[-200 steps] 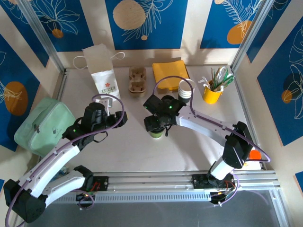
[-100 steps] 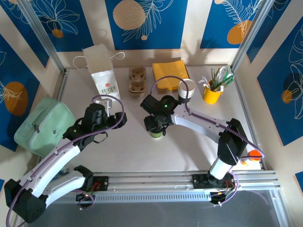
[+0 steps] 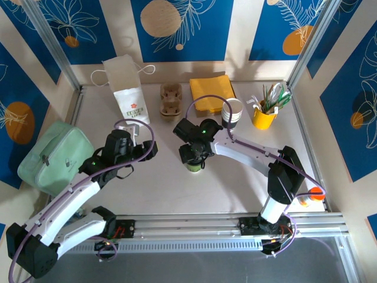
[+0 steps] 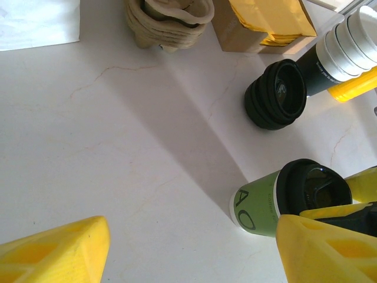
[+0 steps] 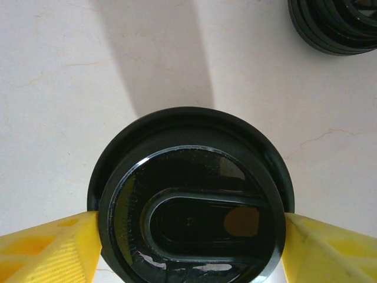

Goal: Pack the takeout coffee

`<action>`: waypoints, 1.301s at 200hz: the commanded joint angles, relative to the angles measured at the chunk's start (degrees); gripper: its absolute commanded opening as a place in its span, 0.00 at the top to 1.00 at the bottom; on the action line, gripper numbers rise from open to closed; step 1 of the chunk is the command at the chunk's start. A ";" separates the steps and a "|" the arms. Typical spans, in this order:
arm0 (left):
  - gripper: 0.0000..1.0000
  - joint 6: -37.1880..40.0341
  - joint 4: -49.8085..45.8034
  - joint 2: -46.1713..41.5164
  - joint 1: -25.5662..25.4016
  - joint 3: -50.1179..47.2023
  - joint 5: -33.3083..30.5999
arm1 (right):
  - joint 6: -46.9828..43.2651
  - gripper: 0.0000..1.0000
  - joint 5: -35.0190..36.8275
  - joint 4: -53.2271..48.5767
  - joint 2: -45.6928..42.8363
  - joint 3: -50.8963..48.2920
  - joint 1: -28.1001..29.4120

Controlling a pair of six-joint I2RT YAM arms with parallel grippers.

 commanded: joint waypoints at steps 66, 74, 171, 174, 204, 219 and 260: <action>0.25 -1.03 1.45 1.70 1.24 -0.48 2.58 | 0.10 0.25 -1.48 -3.65 3.14 2.39 -1.23; 0.25 -1.08 1.56 1.79 1.33 -0.48 2.67 | 0.00 0.26 -1.46 -3.83 3.37 2.65 -1.21; 0.25 -0.91 1.09 1.66 1.99 -0.13 3.20 | -0.90 0.31 2.19 -4.23 0.18 1.34 -3.20; 0.25 -0.94 1.11 1.67 2.02 -0.13 3.23 | -0.91 0.31 2.25 -4.13 0.03 1.11 -3.41; 0.25 -0.81 0.81 1.67 2.27 0.05 3.37 | -1.25 0.30 3.13 -3.45 -2.01 -1.40 -5.83; 0.25 -0.83 0.75 1.56 2.34 0.05 3.44 | -1.41 0.30 3.07 -3.02 -3.33 -3.09 -7.87; 0.25 -0.90 0.66 1.58 2.56 0.05 3.72 | -2.61 0.30 3.02 -1.23 -7.18 -7.94 -13.71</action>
